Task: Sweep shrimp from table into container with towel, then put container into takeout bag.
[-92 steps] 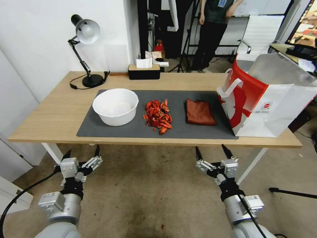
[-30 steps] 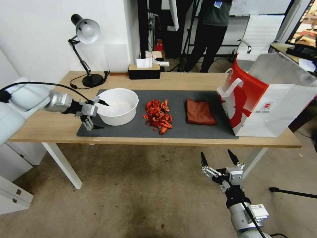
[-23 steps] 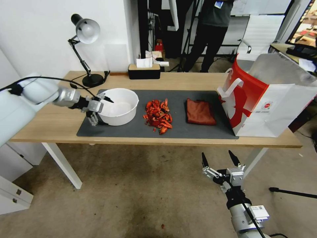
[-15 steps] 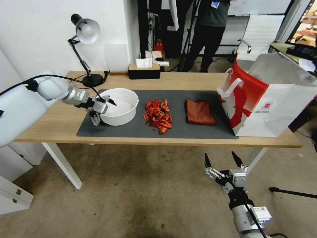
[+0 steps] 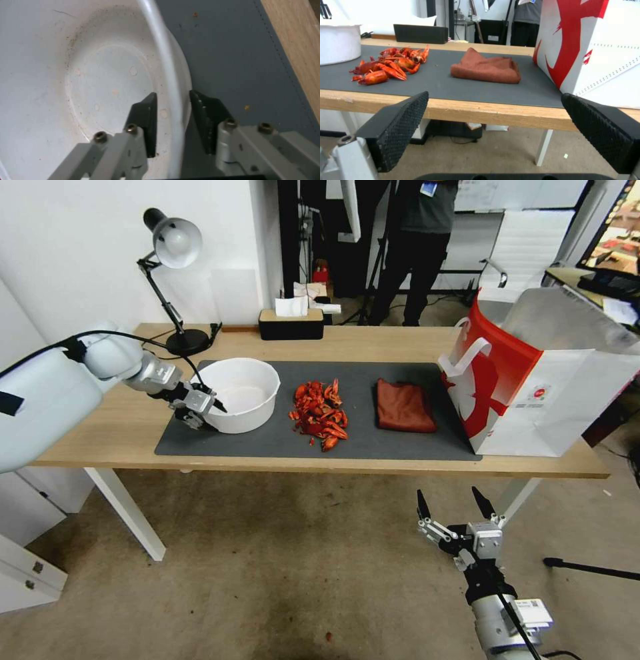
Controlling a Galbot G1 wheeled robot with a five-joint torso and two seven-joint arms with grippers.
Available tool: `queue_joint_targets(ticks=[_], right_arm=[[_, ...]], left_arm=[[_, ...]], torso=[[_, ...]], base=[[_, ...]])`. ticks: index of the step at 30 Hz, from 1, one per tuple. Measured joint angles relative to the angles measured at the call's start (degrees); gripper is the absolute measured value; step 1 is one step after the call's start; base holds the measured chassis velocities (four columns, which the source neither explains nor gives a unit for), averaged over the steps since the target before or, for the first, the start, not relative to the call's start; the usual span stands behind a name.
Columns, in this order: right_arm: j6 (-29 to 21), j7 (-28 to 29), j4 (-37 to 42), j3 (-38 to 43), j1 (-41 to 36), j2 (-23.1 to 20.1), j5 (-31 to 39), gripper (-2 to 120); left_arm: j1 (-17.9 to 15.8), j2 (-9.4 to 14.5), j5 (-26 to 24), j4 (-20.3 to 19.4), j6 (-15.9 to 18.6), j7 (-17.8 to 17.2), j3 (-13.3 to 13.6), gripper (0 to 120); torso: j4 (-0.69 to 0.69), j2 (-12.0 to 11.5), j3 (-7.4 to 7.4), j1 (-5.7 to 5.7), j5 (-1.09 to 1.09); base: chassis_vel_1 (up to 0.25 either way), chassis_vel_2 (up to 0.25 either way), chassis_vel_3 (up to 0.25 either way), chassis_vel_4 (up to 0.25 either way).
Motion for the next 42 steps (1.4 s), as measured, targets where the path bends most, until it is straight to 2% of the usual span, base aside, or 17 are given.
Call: queue_joint_targets(ticks=[8, 17, 20, 21, 23, 24, 25, 27, 28, 29, 30, 31, 33, 37, 39, 40, 42], right_arm=[[0.4, -0.3, 0.1, 0.3, -0.3, 0.2, -0.2, 100], [1.2, -0.6, 0.1, 0.6, -0.8, 0.4, -0.4, 100], [1.3, -0.6, 0.1, 0.3, -0.8, 0.5, -0.4, 100], [1.3, -0.6, 0.1, 0.3, -0.8, 0.5, -0.4, 100], [1.4, -0.6, 0.1, -0.1, -0.8, 0.5, -0.5, 100], [1.4, -0.6, 0.1, -0.3, -0.8, 0.5, -0.7, 100], [1.4, -0.6, 0.1, -0.3, -0.8, 0.5, -0.7, 100], [1.4, -0.6, 0.3, -0.6, -0.8, 0.5, -1.2, 100], [1.4, -0.6, 0.3, -0.6, -0.8, 0.5, -1.2, 100], [1.4, -0.6, 0.4, -0.7, -0.9, 0.5, -1.3, 100], [1.4, -0.6, 0.4, -0.8, -0.9, 0.5, -1.4, 100], [1.4, -0.6, 0.4, -0.8, -0.9, 0.5, -1.4, 100], [1.4, -0.6, 0.6, -0.9, -0.9, 0.5, -1.5, 100], [1.3, -0.6, 0.8, -0.9, -0.9, 0.7, -1.5, 100], [1.4, -0.6, 1.2, -0.9, -1.3, 0.7, -1.5, 100], [1.4, -0.6, 1.2, -0.9, -1.3, 0.7, -1.5, 100], [1.4, -0.5, 1.6, -0.8, -1.9, 0.6, -1.5, 100]], left_arm=[[0.7, -0.3, 0.7, 0.3, -1.3, 1.4, -0.3, 1], [3.3, 1.4, 0.9, -3.5, -3.7, 2.1, -4.5, 0], [8.9, 6.8, 1.9, -12.2, -6.7, 1.0, -11.4, 0], [8.9, 6.8, 1.9, -12.2, -6.7, 1.0, -11.4, 0], [14.3, 10.5, 3.1, -17.8, -9.6, 0.3, -16.8, 0], [19.1, 12.6, 4.0, -22.1, -11.4, -0.2, -20.9, 0], [19.1, 12.6, 4.0, -22.1, -11.4, -0.2, -20.9, 0], [29.2, 16.3, 6.0, -30.7, -15.0, -2.1, -29.2, 0], [29.2, 16.3, 6.0, -30.7, -15.0, -2.1, -29.2, 0], [35.0, 18.0, 7.0, -34.7, -16.3, -3.9, -33.0, 0], [37.8, 18.9, 7.5, -36.7, -17.0, -4.8, -34.2, 0], [37.8, 18.9, 7.5, -36.7, -17.0, -4.8, -34.2, 0], [43.1, 21.0, 10.0, -42.8, -18.6, -6.9, -35.5, 0], [44.0, 21.1, 12.4, -46.0, -19.0, -7.4, -35.5, 0], [45.6, 20.4, 18.0, -48.2, -21.2, -7.9, -35.6, 0], [45.6, 20.4, 18.0, -48.2, -21.2, -7.9, -35.6, 0], [49.2, 19.8, 24.1, -48.3, -24.2, -8.5, -35.8, 0]], torso=[[0.0, 0.0, 0.0, 0.0, 0.0], [-0.01, 0.0, 0.0, 0.0, -0.01], [-0.01, 0.0, -0.01, -0.01, 0.0], [-0.01, 0.0, -0.01, -0.01, 0.0], [0.01, 0.0, -0.01, -0.01, 0.0], [0.03, 0.0, -0.01, -0.01, 0.02], [0.03, 0.0, -0.01, -0.01, 0.02], [0.0, 0.0, -0.01, -0.02, -0.01], [0.0, 0.0, -0.01, -0.02, -0.01], [0.03, 0.0, -0.02, -0.02, 0.04], [0.03, 0.0, -0.01, -0.02, 0.01], [0.03, 0.0, -0.01, -0.02, 0.01], [0.02, 0.0, -0.01, -0.02, 0.01], [-0.02, 0.0, -0.01, -0.02, -0.01], [-0.03, 0.0, 0.0, -0.01, 0.02], [-0.03, 0.0, 0.0, -0.01, 0.02], [-0.01, 0.0, -0.01, -0.01, 0.01]], base=[[0.0, 0.0, 0.0, 0.0], [0.0, 0.0, 0.0, 0.0], [0.0, 0.0, 0.0, 0.0], [0.0, 0.0, 0.0, 0.0], [0.0, 0.0, 0.0, 0.0], [0.0, 0.0, 0.0, 0.0], [0.0, 0.0, 0.0, 0.0], [0.0, 0.0, 0.0, 0.0], [0.0, 0.0, 0.0, 0.0], [0.0, 0.0, 0.0, 0.0], [0.0, 0.0, 0.0, 0.0], [0.0, 0.0, 0.0, 0.0], [0.0, 0.0, 0.0, 0.0], [0.0, 0.0, 0.0, 0.0], [0.0, 0.0, 0.0, 0.0], [0.0, 0.0, 0.0, 0.0], [0.0, 0.0, 0.0, 0.0]])
